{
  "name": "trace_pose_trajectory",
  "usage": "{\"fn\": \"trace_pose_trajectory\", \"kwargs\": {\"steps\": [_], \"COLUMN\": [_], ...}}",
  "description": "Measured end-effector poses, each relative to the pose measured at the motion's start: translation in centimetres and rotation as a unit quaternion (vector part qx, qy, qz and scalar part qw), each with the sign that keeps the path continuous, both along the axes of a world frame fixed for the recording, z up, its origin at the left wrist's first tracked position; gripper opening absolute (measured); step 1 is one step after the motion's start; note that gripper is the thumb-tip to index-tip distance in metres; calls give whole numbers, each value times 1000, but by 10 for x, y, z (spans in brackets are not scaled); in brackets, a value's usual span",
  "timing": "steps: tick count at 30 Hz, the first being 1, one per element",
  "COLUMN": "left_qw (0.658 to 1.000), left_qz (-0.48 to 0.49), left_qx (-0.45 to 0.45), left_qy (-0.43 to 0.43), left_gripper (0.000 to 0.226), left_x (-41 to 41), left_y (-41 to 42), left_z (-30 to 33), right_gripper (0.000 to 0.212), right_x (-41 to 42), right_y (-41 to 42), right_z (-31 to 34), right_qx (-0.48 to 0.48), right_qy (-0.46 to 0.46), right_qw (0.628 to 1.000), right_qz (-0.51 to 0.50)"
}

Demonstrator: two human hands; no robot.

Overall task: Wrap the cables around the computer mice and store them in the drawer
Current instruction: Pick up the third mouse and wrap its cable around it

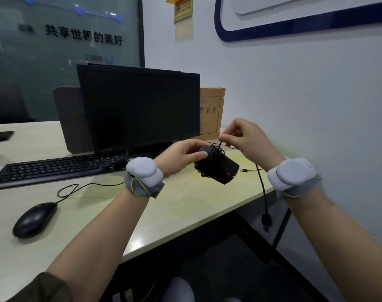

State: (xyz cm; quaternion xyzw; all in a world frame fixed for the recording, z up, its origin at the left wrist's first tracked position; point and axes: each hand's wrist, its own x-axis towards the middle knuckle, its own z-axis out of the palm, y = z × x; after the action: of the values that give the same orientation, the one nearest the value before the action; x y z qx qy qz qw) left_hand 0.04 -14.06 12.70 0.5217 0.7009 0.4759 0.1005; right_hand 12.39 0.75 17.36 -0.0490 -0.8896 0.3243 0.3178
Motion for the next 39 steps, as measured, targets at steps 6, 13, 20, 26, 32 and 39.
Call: {"fn": "trace_pose_trajectory", "kwargs": {"steps": [6, 13, 20, 26, 32, 39], "left_qw": [915, 833, 933, 959, 971, 978], "left_qz": [-200, -160, 89, 135, 202, 181], "left_qx": [100, 268, 230, 178, 112, 82], "left_qy": [-336, -456, -264, -173, -68, -69], "left_gripper": [29, 26, 34, 32, 32, 33], "left_x": [3, 9, 7, 4, -5, 2], "left_y": [1, 17, 23, 15, 9, 9], "left_z": [-7, -1, -1, 3, -2, -7], "right_gripper": [16, 27, 24, 26, 18, 13], "right_x": [5, -1, -8, 2, 9, 11], "right_y": [14, -10, -23, -23, -27, -32], "right_z": [-9, -42, -37, -25, -23, -17], "right_qx": [-207, -232, -30, 72, 139, 145], "right_qy": [-26, -96, -259, -229, -177, -117], "right_qw": [964, 960, 965, 969, 974, 982], "right_qz": [166, 126, -23, -63, -38, 29]}}
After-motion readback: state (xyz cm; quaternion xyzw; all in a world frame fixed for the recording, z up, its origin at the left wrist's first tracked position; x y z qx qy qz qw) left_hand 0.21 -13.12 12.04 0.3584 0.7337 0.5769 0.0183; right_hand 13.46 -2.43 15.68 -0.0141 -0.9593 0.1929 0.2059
